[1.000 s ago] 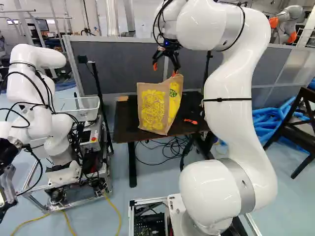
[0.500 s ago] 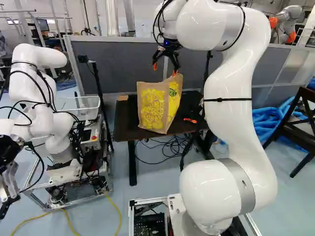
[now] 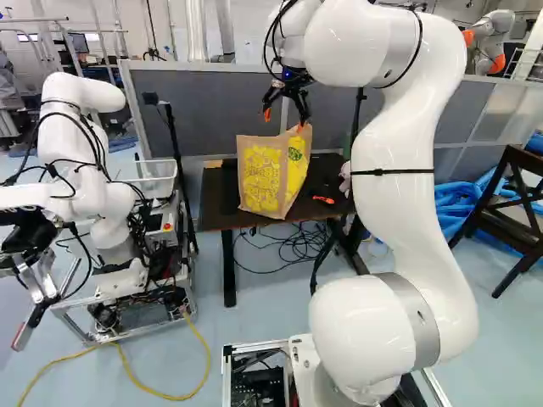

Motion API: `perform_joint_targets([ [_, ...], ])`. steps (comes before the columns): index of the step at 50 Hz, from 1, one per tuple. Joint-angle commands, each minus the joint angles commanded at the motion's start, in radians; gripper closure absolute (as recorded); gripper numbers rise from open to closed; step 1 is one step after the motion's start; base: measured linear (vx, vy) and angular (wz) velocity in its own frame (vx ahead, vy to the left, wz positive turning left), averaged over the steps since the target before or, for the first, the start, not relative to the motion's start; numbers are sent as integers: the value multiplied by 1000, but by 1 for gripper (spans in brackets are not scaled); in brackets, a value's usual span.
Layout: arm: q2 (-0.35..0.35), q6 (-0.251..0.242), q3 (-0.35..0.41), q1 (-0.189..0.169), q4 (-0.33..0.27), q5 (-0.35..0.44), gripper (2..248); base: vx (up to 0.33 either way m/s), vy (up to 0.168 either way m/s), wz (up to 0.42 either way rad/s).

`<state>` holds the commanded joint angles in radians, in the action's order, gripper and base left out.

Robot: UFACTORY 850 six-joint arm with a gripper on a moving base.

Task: Pick up the bag on the ground and place it on the table

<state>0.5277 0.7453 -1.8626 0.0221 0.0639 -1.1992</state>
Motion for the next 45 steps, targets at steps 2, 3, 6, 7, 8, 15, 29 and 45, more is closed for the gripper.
perform_joint_targets([
  [2,0,0,0,0,0,0,3,-162,-1,14],
  [3,0,0,0,0,0,0,3,-177,-5,12],
  [6,0,0,0,0,0,0,3,-168,-5,13],
  [7,0,0,0,0,0,0,3,-163,4,12],
  [8,0,0,0,0,0,0,3,-173,8,7],
  [15,0,0,0,0,0,0,3,-172,-2,21],
  [29,0,0,0,0,0,0,3,-182,-1,15],
  [45,0,0,0,0,0,0,3,-185,-2,9],
])
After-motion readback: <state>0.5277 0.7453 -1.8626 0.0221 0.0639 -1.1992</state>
